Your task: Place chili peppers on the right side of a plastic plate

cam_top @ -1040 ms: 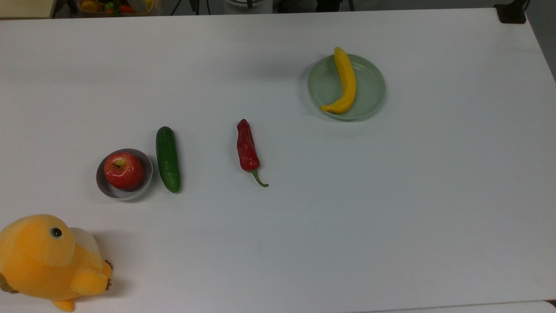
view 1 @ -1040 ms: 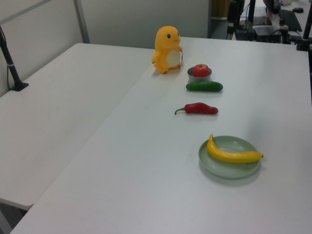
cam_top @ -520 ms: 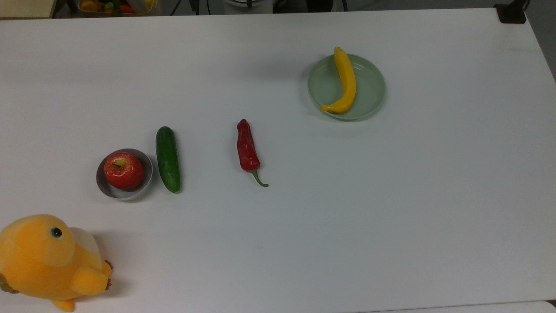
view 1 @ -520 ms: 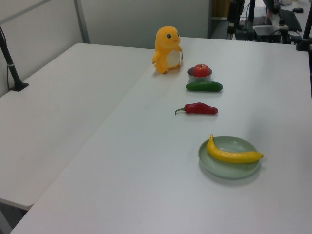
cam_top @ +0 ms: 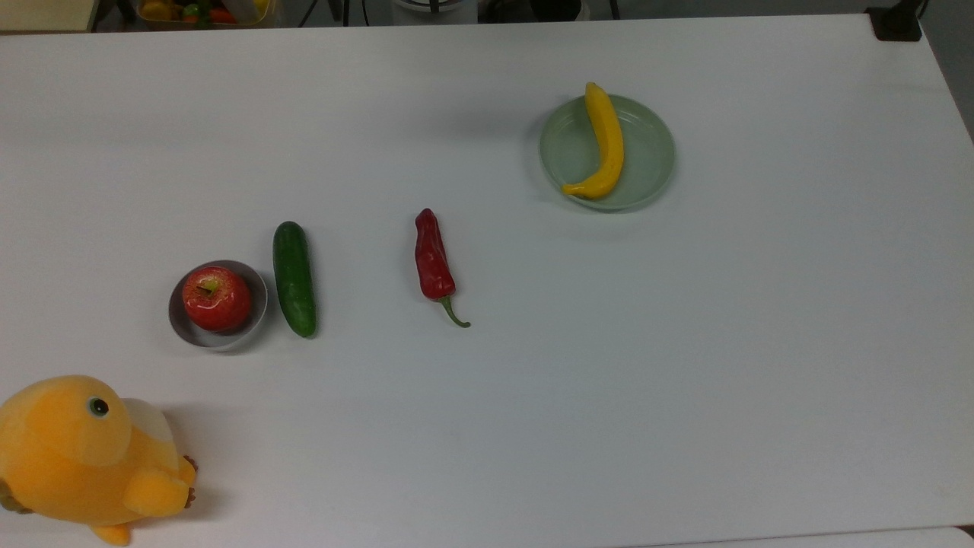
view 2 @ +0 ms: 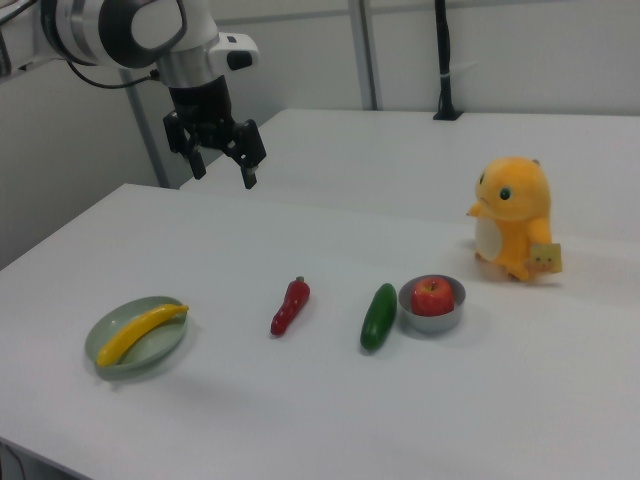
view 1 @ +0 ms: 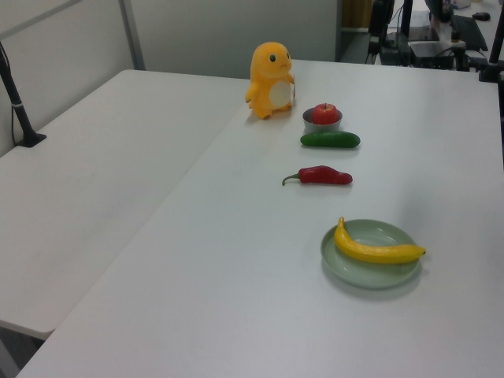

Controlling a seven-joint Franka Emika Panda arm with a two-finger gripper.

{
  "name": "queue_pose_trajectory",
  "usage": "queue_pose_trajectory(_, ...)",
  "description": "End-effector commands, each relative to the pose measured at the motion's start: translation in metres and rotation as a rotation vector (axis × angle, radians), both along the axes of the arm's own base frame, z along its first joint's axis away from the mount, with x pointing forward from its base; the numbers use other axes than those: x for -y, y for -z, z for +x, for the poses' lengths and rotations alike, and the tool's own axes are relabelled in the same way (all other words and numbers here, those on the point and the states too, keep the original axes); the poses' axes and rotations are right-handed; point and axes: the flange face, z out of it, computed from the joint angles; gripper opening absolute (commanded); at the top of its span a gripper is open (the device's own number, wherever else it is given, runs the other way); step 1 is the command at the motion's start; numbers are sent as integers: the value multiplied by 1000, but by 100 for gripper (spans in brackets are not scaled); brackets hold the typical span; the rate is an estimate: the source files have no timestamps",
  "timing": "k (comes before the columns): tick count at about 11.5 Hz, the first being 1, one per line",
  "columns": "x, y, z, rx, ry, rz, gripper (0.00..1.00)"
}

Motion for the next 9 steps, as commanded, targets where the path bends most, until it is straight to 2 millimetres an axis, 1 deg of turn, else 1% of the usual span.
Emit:
queue_pose_trajectory(1,18,1,-1,29,-166,-28,100)
queue_pose_trajectory(2,22,4,1,29,-197,-31,100)
queue_pose_trajectory(4,20,11,5,19,-213,-33,100)
queue_pose_trajectory(6,20,25,27,78,-189,-41,100)
queue_pose_trajectory(8,19,47,47,102,-184,-48,100)
queue_pose_trajectory(9,18,62,55,117,-185,-53,100)
